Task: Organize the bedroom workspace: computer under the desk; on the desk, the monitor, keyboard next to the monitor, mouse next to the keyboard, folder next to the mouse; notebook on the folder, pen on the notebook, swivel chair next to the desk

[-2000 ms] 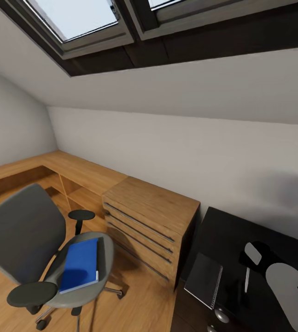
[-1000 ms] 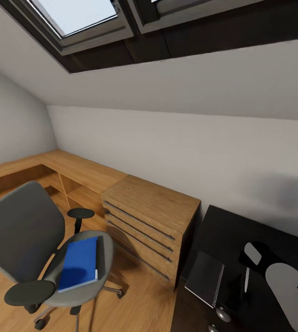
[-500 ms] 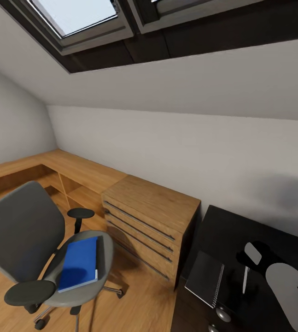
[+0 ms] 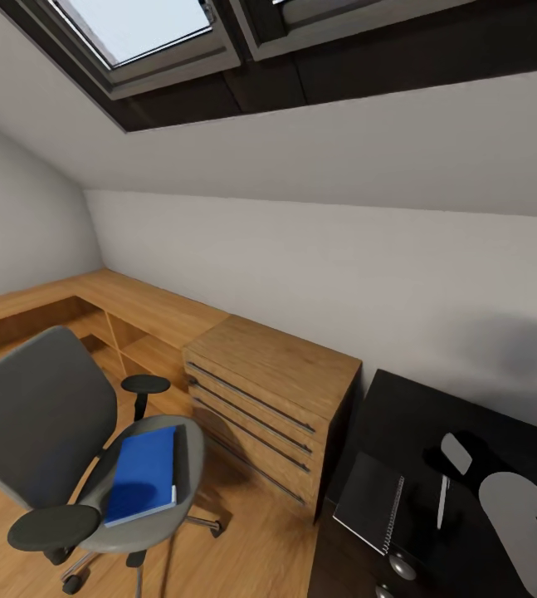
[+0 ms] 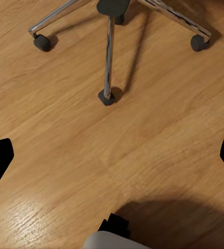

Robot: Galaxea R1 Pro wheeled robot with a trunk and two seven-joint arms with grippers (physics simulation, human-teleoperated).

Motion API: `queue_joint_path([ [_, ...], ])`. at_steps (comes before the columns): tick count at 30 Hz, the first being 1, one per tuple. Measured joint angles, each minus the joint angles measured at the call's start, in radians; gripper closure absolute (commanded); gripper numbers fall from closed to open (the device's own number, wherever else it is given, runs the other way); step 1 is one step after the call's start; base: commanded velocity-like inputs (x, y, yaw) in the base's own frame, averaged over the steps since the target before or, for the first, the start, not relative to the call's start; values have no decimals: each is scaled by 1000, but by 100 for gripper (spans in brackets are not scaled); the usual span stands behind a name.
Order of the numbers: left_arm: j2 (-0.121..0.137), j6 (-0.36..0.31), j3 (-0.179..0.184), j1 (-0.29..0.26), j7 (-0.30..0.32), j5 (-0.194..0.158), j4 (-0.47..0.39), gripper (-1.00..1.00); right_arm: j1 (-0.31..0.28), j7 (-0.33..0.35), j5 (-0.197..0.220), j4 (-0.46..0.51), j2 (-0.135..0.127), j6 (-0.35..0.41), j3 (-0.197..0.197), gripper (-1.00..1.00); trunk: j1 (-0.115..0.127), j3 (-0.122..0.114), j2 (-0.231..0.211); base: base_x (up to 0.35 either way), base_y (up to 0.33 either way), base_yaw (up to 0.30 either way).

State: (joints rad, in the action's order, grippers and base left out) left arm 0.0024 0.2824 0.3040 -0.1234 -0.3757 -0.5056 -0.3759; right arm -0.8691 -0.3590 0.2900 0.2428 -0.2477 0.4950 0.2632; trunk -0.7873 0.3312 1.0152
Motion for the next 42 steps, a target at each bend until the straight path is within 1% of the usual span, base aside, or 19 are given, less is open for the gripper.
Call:
queue_joint_path([
  [3,0,0,0,0,0,1,0,-100,1,50,-1,13,0,-2,0,-100,0,0,0,0,0,0],
  [7,0,0,1,0,0,1,0,-100,1,89,-2,35,0,-2,0,-100,0,0,0,0,0,0],
  [10,0,0,2,0,1,2,0,-100,4,108,-3,88,-1,-1,-1,-100,0,0,0,0,0,0],
  [11,-1,0,3,0,2,2,0,-100,8,113,-1,142,0,2,-2,-100,0,0,0,0,0,0],
  [12,-1,0,3,0,2,2,0,-100,11,114,1,158,0,3,-2,-100,0,0,0,0,0,0],
  [17,-1,0,3,0,3,3,0,-100,51,117,7,251,5,7,-1,-100,0,0,0,0,0,0],
  [19,-1,0,3,0,3,3,0,-100,69,116,8,289,14,10,-1,-100,0,0,0,0,0,0],
  [26,-2,0,3,0,3,3,0,-100,196,91,5,559,73,66,1,-100,0,0,0,0,0,0],
  [27,-2,0,3,0,3,3,0,-100,219,81,5,602,83,77,1,-100,0,0,0,0,0,0],
  [28,-2,0,3,0,3,3,0,-100,264,55,5,685,105,95,1,-100,0,0,0,0,0,0],
  [31,-2,0,4,0,3,3,0,-100,325,0,6,804,150,115,1,-100,0,0,0,0,0,0],
  [32,-1,0,3,0,3,3,0,-100,381,-86,9,928,219,126,2,-100,0,0,0,0,0,0],
  [34,-1,0,3,0,2,3,0,-100,406,-133,7,983,262,130,0,-100,0,0,0,0,0,0],
  [35,-1,0,3,0,2,3,0,-100,427,-171,9,1022,296,133,0,-100,0,0,0,0,0,0],
  [36,0,0,2,0,2,3,0,-100,438,-188,9,1040,313,134,0,-100,0,0,0,0,0,0],
  [37,0,0,2,0,2,3,0,-100,457,-213,10,1068,339,135,-2,-100,0,0,0,0,0,0],
  [40,0,0,1,0,2,3,0,-100,486,-241,10,1098,377,136,-12,-100,0,0,0,0,0,0],
  [41,0,0,1,0,2,3,0,-100,501,-254,12,1111,397,132,-53,-100,0,0,0,0,0,0],
  [42,0,0,1,0,2,3,0,-100,503,-256,10,1113,399,132,-63,-100,0,0,0,0,0,0],
])
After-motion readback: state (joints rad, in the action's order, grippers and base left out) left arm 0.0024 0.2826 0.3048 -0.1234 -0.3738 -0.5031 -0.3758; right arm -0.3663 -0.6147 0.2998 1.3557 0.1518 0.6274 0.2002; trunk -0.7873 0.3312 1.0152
